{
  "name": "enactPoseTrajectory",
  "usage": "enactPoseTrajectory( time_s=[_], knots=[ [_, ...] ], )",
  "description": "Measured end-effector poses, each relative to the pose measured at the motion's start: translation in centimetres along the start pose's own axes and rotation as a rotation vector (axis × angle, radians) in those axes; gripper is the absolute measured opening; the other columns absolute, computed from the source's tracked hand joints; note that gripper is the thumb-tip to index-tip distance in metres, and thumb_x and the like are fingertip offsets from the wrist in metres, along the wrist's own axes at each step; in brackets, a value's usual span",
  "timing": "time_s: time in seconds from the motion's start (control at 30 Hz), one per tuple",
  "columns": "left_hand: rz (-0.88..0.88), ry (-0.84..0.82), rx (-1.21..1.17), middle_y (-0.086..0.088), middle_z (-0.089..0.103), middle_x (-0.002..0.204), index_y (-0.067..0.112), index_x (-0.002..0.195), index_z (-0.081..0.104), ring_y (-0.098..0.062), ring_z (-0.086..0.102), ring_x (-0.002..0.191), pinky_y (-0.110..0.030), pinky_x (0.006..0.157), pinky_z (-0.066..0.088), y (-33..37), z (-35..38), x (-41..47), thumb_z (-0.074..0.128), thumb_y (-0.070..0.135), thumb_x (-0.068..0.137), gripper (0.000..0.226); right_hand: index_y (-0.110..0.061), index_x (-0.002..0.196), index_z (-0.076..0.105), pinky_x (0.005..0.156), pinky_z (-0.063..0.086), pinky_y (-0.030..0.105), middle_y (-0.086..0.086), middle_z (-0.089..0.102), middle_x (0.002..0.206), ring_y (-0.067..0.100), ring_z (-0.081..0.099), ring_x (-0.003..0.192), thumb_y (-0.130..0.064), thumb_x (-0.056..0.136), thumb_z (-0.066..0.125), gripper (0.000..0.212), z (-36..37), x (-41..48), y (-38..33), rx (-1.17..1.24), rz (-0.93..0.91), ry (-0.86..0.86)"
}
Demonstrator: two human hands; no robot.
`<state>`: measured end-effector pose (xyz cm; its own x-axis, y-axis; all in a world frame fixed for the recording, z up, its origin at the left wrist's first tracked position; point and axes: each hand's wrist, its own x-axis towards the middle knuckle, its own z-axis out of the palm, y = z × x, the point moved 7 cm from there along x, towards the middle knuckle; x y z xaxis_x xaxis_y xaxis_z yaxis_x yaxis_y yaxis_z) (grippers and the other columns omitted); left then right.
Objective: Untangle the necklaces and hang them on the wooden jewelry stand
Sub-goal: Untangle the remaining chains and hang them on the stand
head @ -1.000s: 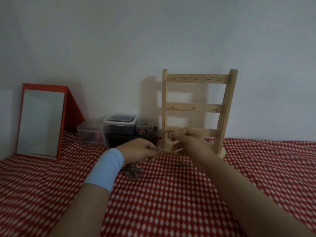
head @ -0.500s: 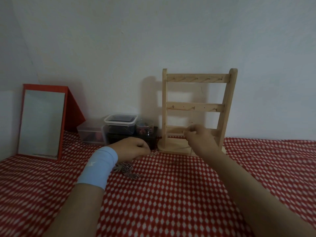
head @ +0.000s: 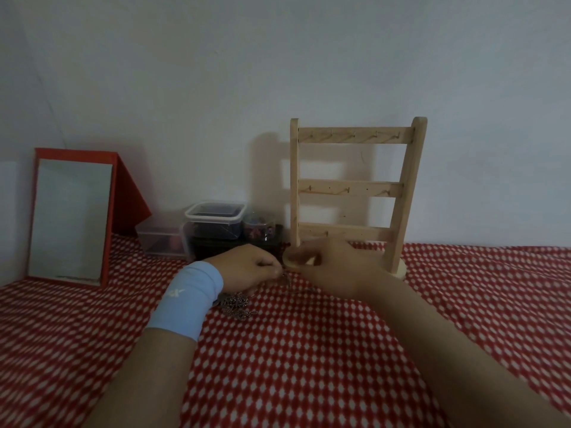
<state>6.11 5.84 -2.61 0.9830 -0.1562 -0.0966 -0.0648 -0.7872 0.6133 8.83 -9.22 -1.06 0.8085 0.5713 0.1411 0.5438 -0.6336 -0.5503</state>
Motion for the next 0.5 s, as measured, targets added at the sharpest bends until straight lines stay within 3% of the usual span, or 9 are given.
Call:
enactPoseTrajectory(
  time_s=[0.07, 0.13, 0.2, 0.33, 0.43, 0.5],
  knots=[
    [0.003, 0.009, 0.023, 0.005, 0.068, 0.073, 0.031, 0.095, 0.071, -0.001, 0.057, 0.055, -0.020, 0.066, 0.046, 0.1, -0.1, -0.1, 0.050, 0.033, 0.101, 0.022, -0.028, 0.121, 0.073, 0.090, 0.053, 0.017, -0.011, 0.074, 0.114, 0.000, 0.068, 0.100, -0.029, 0.092, 0.073, 0.029, 1.8, -0.1, -0.2, 0.297, 0.005, -0.105],
    [0.009, 0.009, 0.005, 0.000, 0.071, 0.077, 0.025, 0.091, 0.072, -0.007, 0.059, 0.058, -0.023, 0.067, 0.049, 0.2, -0.3, -0.3, 0.048, 0.030, 0.102, 0.027, -0.024, 0.110, 0.076, 0.087, 0.056, 0.019, -0.008, 0.078, 0.100, 0.003, 0.072, 0.092, -0.024, 0.088, 0.078, 0.022, 2.8, 0.0, 0.3, 0.398, 0.014, -0.117],
    [0.010, 0.018, -0.020, 0.002, 0.073, 0.079, 0.022, 0.088, 0.071, -0.010, 0.059, 0.058, -0.021, 0.062, 0.048, 0.3, -0.5, -0.5, 0.046, 0.028, 0.103, 0.030, -0.020, 0.100, 0.078, 0.083, 0.058, 0.021, -0.004, 0.078, 0.094, 0.008, 0.074, 0.088, -0.020, 0.093, 0.072, 0.009, 3.2, 0.2, 1.1, 0.451, 0.032, -0.107],
    [0.001, 0.041, -0.069, -0.002, 0.075, 0.077, 0.018, 0.094, 0.068, -0.016, 0.060, 0.057, -0.024, 0.059, 0.049, 0.5, -0.8, -0.6, 0.044, 0.027, 0.104, 0.028, -0.011, 0.094, 0.072, 0.062, 0.058, 0.024, 0.005, 0.070, 0.072, 0.016, 0.066, 0.064, -0.017, 0.104, 0.055, 0.020, 3.5, -0.1, 1.5, 0.736, 0.109, -0.146],
    [-0.011, 0.079, -0.074, 0.001, 0.067, 0.063, 0.018, 0.088, 0.065, -0.012, 0.055, 0.053, -0.025, 0.060, 0.046, 0.5, -0.9, -0.4, 0.044, 0.028, 0.103, 0.027, -0.017, 0.090, 0.069, 0.050, 0.042, 0.018, -0.009, 0.061, 0.060, 0.007, 0.052, 0.049, -0.024, 0.105, 0.053, 0.023, 3.4, 0.0, 1.6, 0.611, 0.091, -0.139],
    [-0.008, 0.091, -0.109, 0.005, 0.059, 0.055, 0.019, 0.087, 0.064, -0.010, 0.051, 0.051, -0.025, 0.063, 0.045, 0.4, -1.0, -0.4, 0.046, 0.028, 0.103, 0.026, -0.022, 0.097, 0.073, 0.066, 0.045, 0.015, -0.013, 0.071, 0.080, 0.000, 0.065, 0.067, -0.029, 0.102, 0.059, 0.017, 3.3, 0.2, 1.6, 0.485, 0.065, -0.135]
  ],
)
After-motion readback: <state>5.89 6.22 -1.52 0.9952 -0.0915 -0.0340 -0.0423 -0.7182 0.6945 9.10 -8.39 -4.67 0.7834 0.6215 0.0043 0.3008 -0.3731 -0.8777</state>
